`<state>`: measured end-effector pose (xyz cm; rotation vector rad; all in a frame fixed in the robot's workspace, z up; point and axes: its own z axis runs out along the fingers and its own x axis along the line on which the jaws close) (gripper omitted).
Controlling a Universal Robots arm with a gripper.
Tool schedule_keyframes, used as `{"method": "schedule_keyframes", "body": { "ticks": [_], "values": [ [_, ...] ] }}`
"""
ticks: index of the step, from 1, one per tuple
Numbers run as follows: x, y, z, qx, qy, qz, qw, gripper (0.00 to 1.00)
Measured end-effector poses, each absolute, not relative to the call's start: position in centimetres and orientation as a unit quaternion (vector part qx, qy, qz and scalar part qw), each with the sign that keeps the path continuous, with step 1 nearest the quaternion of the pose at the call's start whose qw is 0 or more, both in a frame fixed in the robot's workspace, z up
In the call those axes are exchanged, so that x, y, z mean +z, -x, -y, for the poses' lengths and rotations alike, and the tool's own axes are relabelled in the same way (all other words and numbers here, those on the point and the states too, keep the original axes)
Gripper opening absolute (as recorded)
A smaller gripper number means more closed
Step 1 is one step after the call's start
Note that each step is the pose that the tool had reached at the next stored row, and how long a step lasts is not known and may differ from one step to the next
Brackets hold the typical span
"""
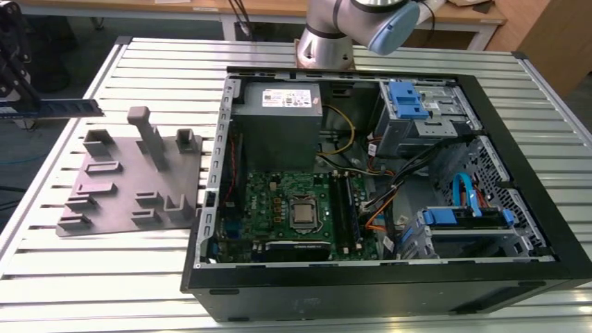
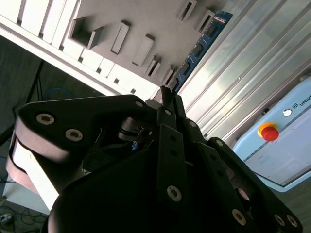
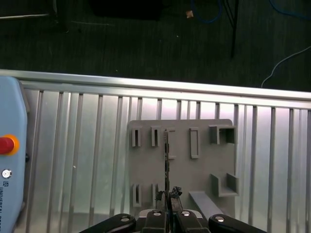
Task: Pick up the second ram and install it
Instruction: 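Pick up the second ram and move it above second insertion slot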
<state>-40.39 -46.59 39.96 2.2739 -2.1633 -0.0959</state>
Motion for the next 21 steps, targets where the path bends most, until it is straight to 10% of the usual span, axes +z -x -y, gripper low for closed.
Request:
{"method": "schedule_keyframes", "body": {
  "ticks": [21],
  "values": [
    [42.7,40.4,46.6,-0.031,-0.724,0.689,0.001,0.11]
  ]
}}
